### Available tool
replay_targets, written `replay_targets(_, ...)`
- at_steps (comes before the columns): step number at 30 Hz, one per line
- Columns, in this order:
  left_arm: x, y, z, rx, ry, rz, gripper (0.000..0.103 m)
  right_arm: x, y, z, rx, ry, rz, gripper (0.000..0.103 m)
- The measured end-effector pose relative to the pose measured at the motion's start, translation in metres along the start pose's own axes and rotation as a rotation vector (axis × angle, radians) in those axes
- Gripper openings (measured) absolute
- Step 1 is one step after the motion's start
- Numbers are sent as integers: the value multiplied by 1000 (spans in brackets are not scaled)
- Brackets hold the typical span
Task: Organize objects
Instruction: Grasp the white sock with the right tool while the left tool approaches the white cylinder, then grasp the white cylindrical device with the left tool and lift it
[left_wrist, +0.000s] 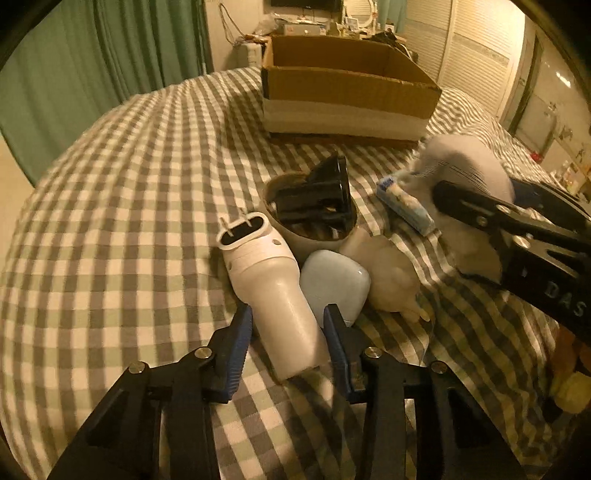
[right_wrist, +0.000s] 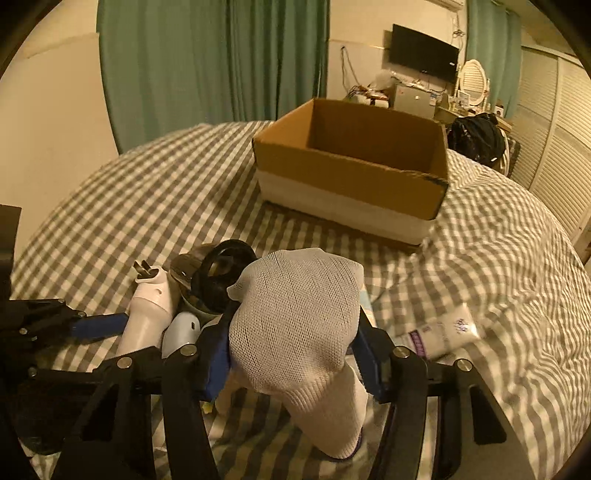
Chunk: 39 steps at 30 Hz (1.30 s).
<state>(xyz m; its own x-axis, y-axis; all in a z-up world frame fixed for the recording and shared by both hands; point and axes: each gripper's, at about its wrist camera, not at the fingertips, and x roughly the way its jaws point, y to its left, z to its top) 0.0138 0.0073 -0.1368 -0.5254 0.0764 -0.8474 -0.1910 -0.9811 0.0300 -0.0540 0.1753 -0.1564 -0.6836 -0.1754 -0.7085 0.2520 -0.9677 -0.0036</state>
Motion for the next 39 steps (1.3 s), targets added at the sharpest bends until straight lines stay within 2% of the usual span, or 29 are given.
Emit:
replay_targets(4,-17,0,3,-10,-33,18,31,-17,-3,-1,15,-27,6,56)
replay_targets(9,-30,-2,6,-1,-64,39,28,-38,-6,-2,34,-62,6,56)
replay_targets(15,-53,7,10,-24,-100,11,25,-62,-9,0,47,-107,1,56)
replay_targets(16,-57,8,11,-24,-108,10,19,-67,-10,1,47,-114,2,56)
replay_targets(17,-61,7,12,-22,-116,10,5,-70,-10,2,47,-121,4,56)
replay_targets(18,-65,7,13,-20,-119,5,0,-73,-8,3,46,-129,4,56)
replay_targets(24,-68,8,22,-14,-135,-3,0,-89,-10,8,47,-163,8,56)
replay_targets(27,-60,10,22,-13,-95,-23,0,-90,-14,8,55,-164,9,56)
replay_targets(29,-52,3,16,20,-66,-13,3,-88,-18,9,66,-164,10,56)
replay_targets(30,-45,-2,12,28,-43,-2,7,-87,-19,9,71,-162,11,56)
replay_targets(32,-30,-8,4,26,4,-19,26,-84,-20,8,77,-156,11,56)
replay_targets(34,-17,-16,-4,19,38,-17,64,-81,-21,6,79,-148,10,56)
replay_targets(36,-6,-23,-10,37,57,-8,69,-78,-21,5,77,-141,11,56)
replay_targets(39,6,-28,-14,54,67,45,67,-72,-21,1,77,-127,8,56)
